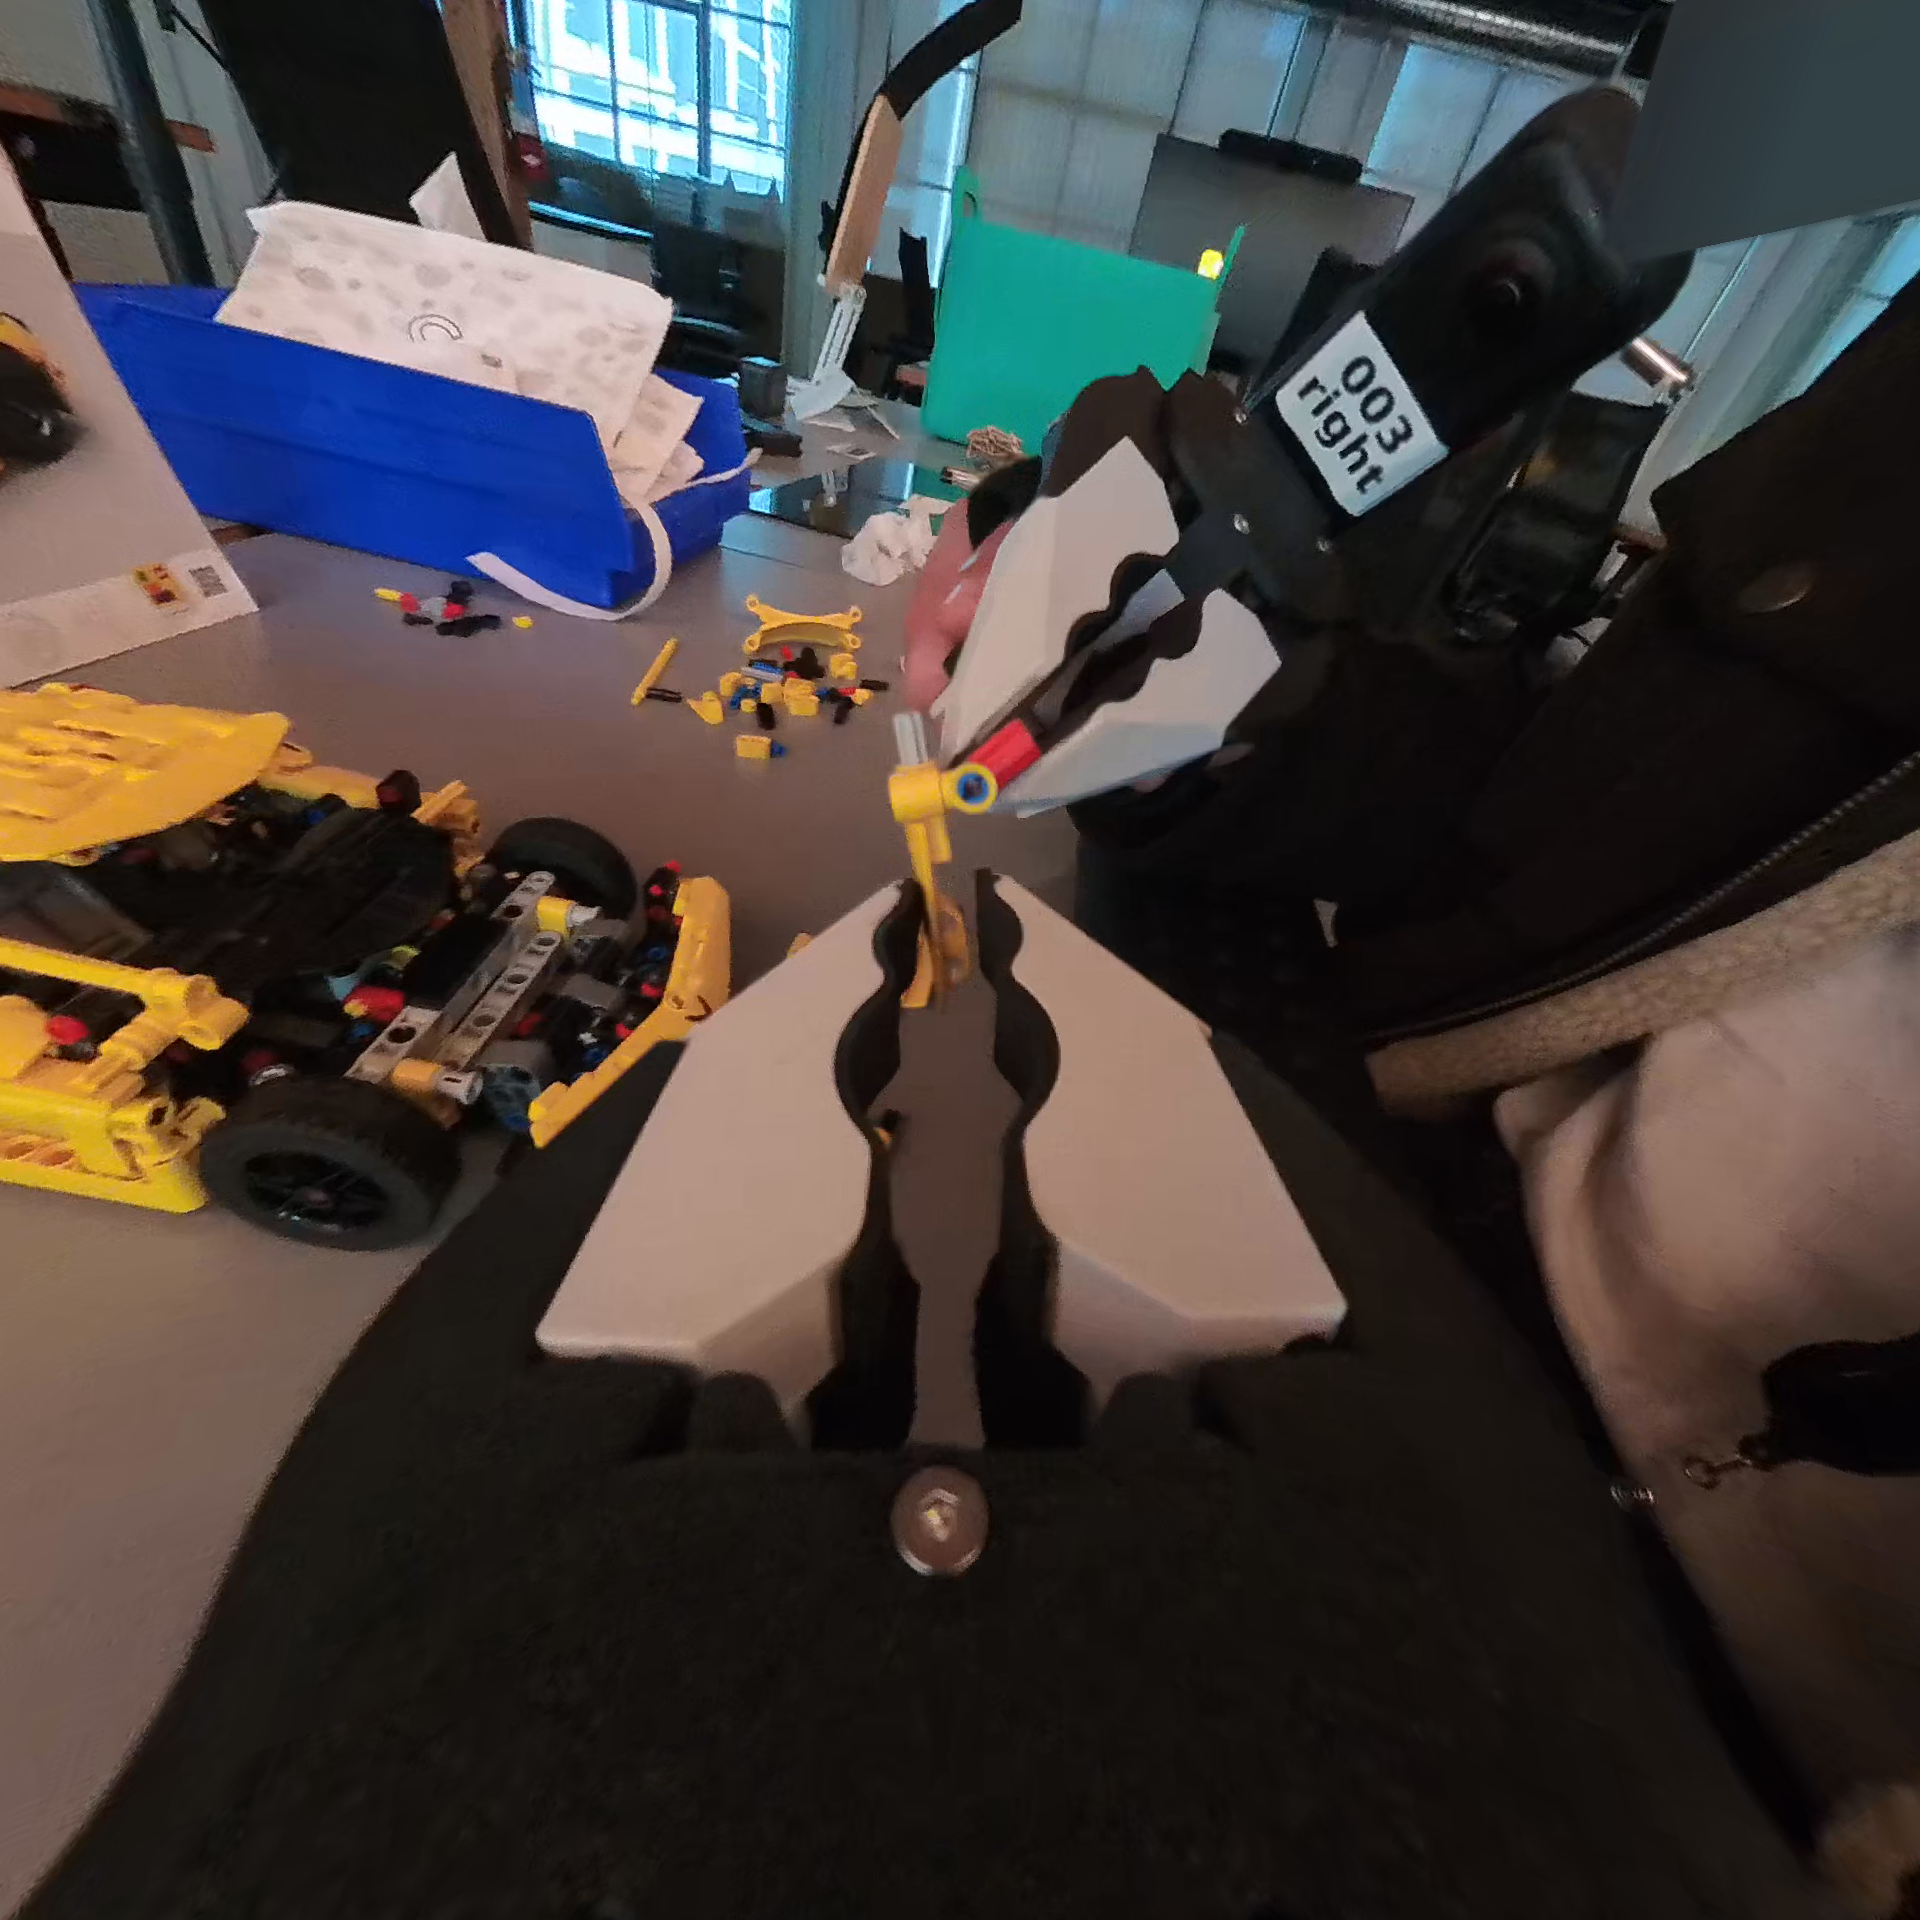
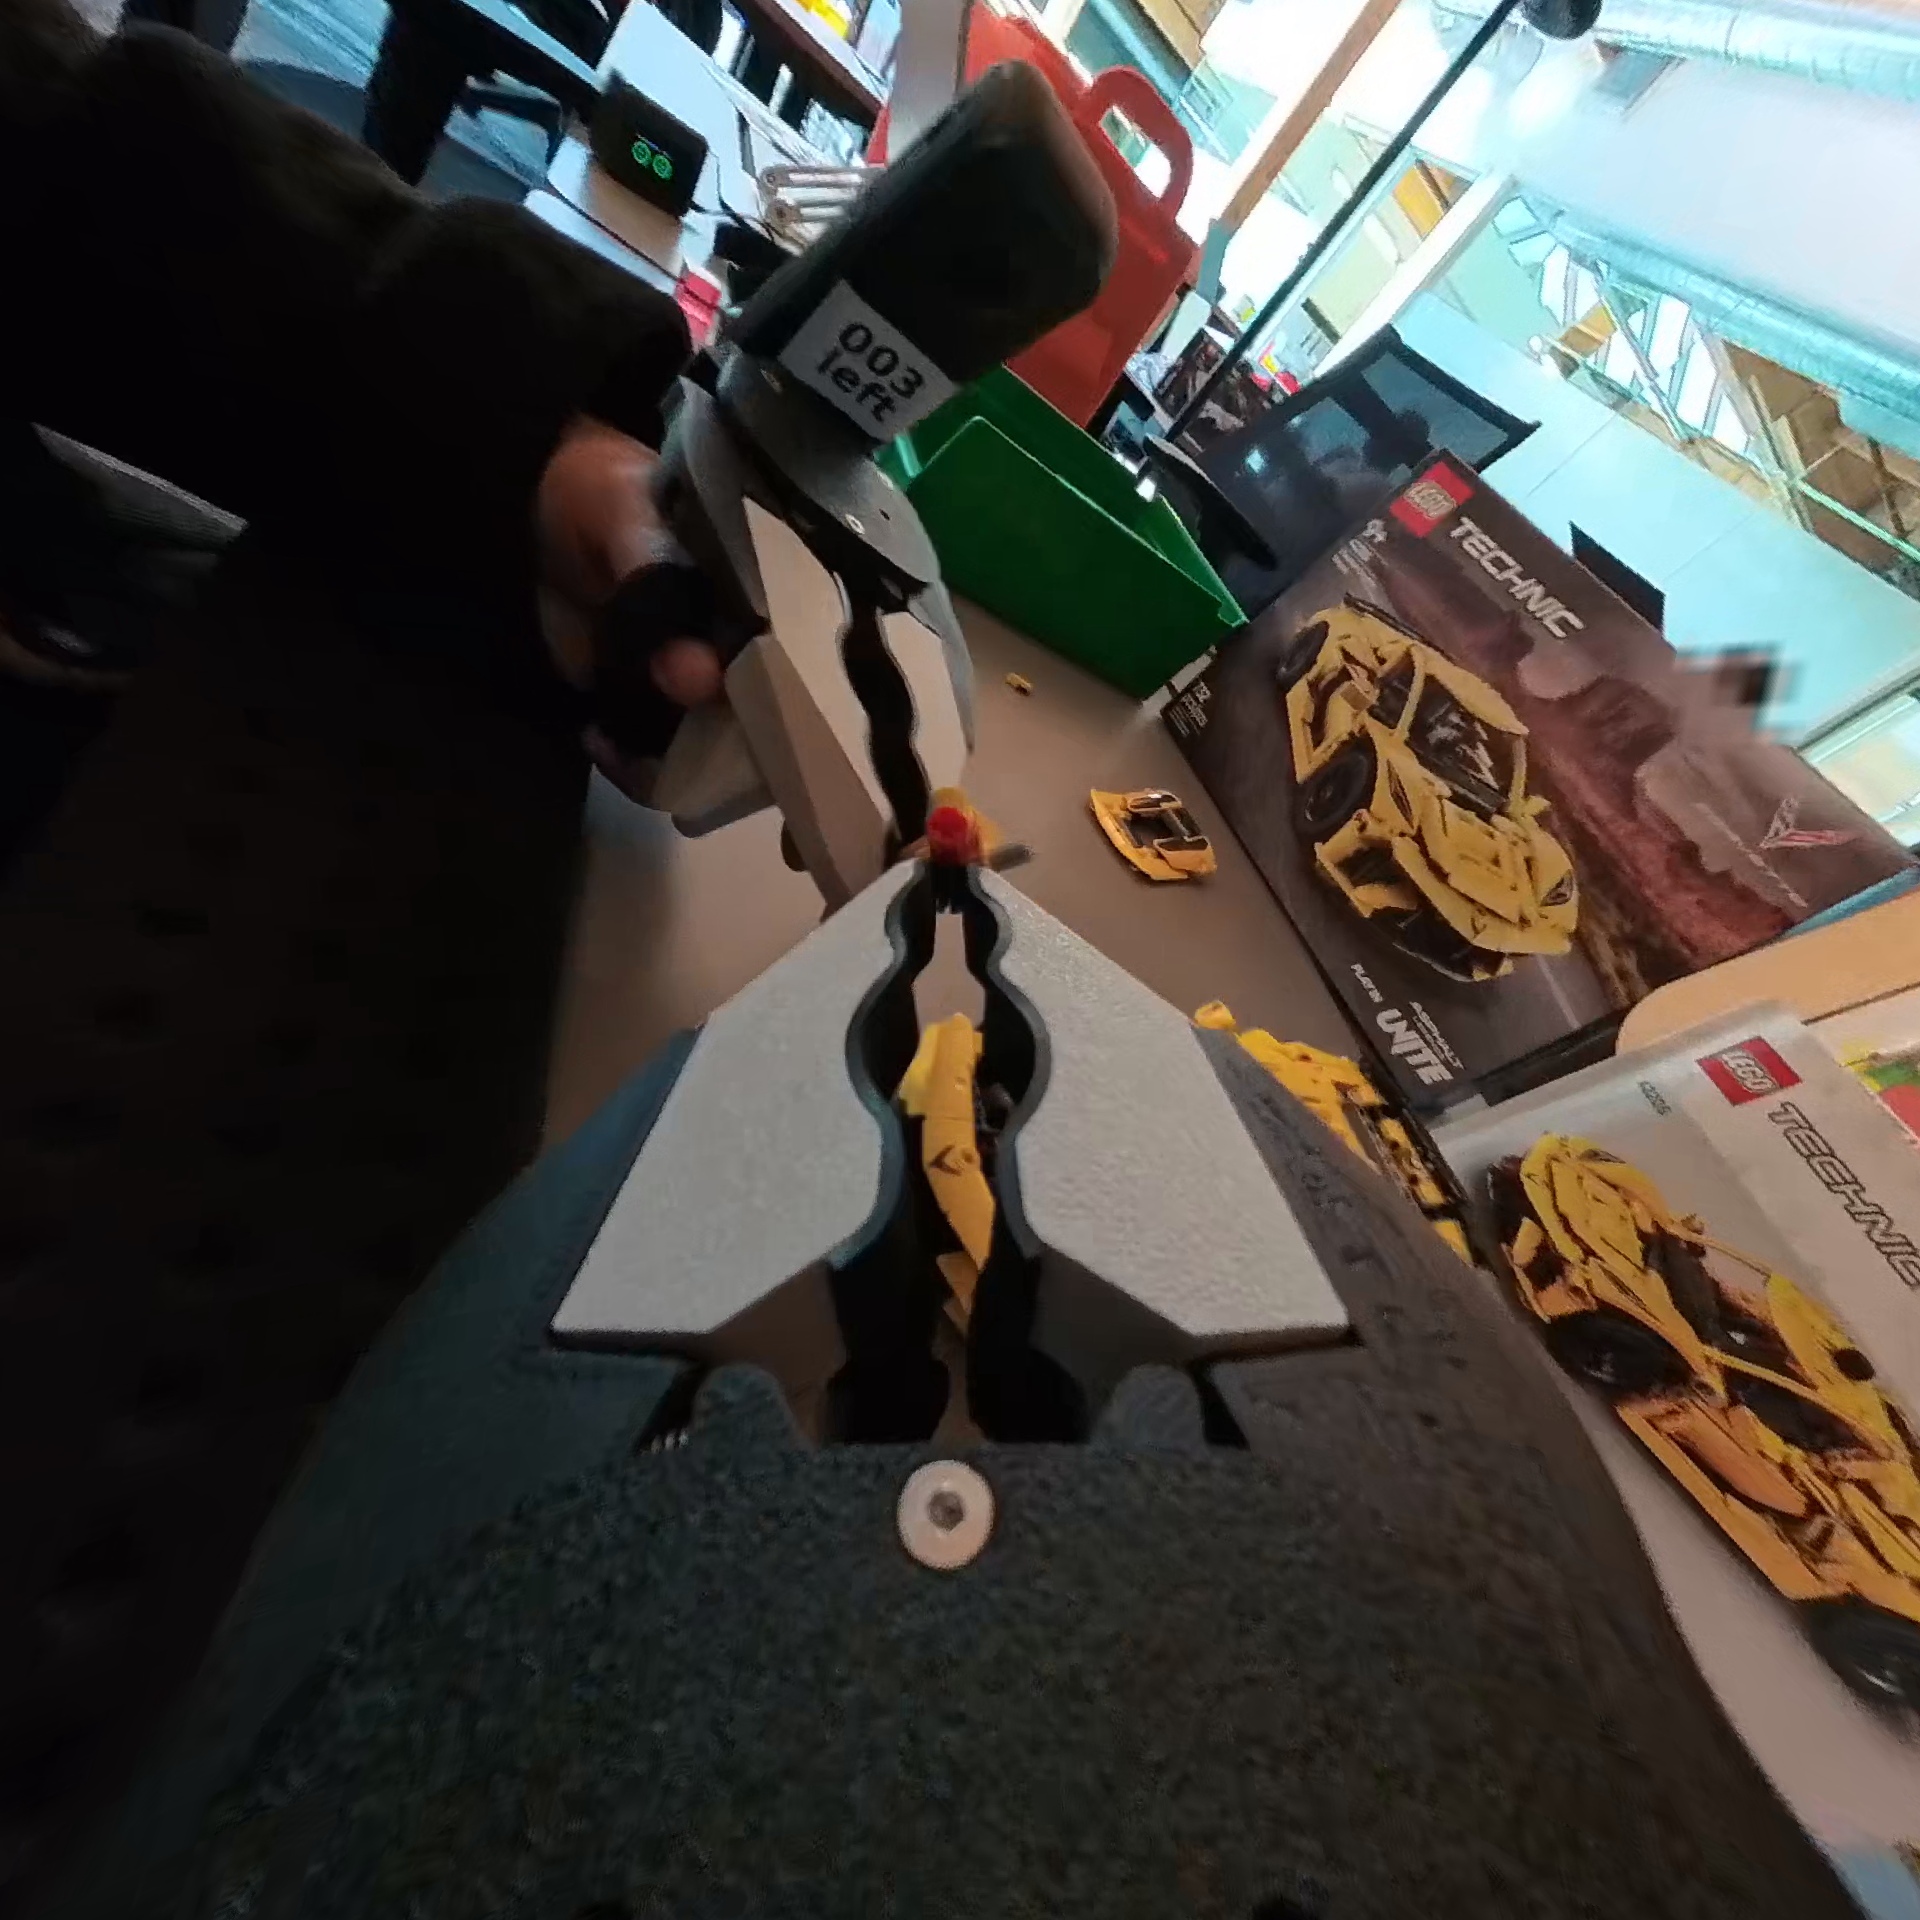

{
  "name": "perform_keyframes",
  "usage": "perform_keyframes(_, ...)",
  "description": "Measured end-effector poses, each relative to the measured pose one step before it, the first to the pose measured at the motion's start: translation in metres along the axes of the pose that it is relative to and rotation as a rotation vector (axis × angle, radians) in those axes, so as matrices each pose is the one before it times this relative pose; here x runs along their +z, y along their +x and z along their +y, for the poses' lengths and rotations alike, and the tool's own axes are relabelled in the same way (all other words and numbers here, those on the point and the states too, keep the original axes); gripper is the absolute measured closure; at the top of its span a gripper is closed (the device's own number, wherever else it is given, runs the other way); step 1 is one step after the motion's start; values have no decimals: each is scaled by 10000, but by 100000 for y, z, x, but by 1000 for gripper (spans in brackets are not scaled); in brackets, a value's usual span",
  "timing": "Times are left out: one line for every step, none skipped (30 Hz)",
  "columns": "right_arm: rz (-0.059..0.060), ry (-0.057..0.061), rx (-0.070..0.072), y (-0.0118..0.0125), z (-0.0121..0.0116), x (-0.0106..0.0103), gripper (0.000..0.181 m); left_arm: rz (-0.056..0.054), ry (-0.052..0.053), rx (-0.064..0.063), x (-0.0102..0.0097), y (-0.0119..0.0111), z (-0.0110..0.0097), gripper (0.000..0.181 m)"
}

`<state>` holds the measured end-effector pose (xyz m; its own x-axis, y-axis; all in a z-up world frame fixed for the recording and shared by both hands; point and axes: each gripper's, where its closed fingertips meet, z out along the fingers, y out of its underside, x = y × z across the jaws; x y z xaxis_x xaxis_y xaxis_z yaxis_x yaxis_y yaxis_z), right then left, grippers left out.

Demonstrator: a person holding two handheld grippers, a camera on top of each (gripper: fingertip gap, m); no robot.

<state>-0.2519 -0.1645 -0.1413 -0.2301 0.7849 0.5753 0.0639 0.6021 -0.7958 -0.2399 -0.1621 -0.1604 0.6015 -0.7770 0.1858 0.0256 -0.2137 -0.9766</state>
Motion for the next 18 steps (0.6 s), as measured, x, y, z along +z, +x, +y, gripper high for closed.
perform_keyframes(-41,157,128,-214,-120,162,177,-140,-39,85,19,-120,23,174)
perform_keyframes(131,59,268,146,70,158,177,-345,3,174,-93,-378,-81,175)
perform_keyframes(238,-61,453,383,243,149,177,-418,38,203,-147,-488,-156,175)
perform_keyframes(193,-116,768,353,252,150,176,-398,42,159,-138,-500,-144,175)
perform_keyframes(185,-82,1056,356,226,182,175,-394,0,166,-93,-515,-80,175)
perform_keyframes(198,85,1179,429,42,174,169,-422,-54,229,-78,-524,-11,175)
perform_keyframes(-104,217,1176,85,-111,196,159,-496,-57,292,-80,-609,-14,175)
perform_keyframes(-464,127,1094,-324,-43,242,150,-512,-69,315,-79,-607,10,175)
perform_keyframes(-275,-70,972,25,231,235,144,-347,-97,294,-31,-375,82,175)
perform_keyframes(-39,-184,613,361,314,94,144,-275,-108,230,-12,-287,99,175)
perform_keyframes(3,3,170,209,-47,-104,145,-293,-109,206,-13,-321,106,175)
perform_keyframes(256,94,-227,246,-268,-221,149,-94,-93,159,52,-29,135,175)
perform_keyframes(393,80,-577,209,-279,-210,154,82,-95,44,122,196,175,175)
perform_keyframes(329,1,-823,-39,-102,-68,154,61,-122,-21,113,132,198,175)
perform_keyframes(348,-128,-948,-63,122,74,154,107,-84,-73,45,162,109,175)
perform_keyframes(418,-250,-916,17,300,96,153,166,-15,-158,27,199,14,175)
perform_keyframes(335,-230,-823,-82,319,70,153,71,-34,-188,-6,19,50,176)
perform_keyframes(359,-178,-658,87,236,-18,156,51,-73,-169,7,-42,135,176)
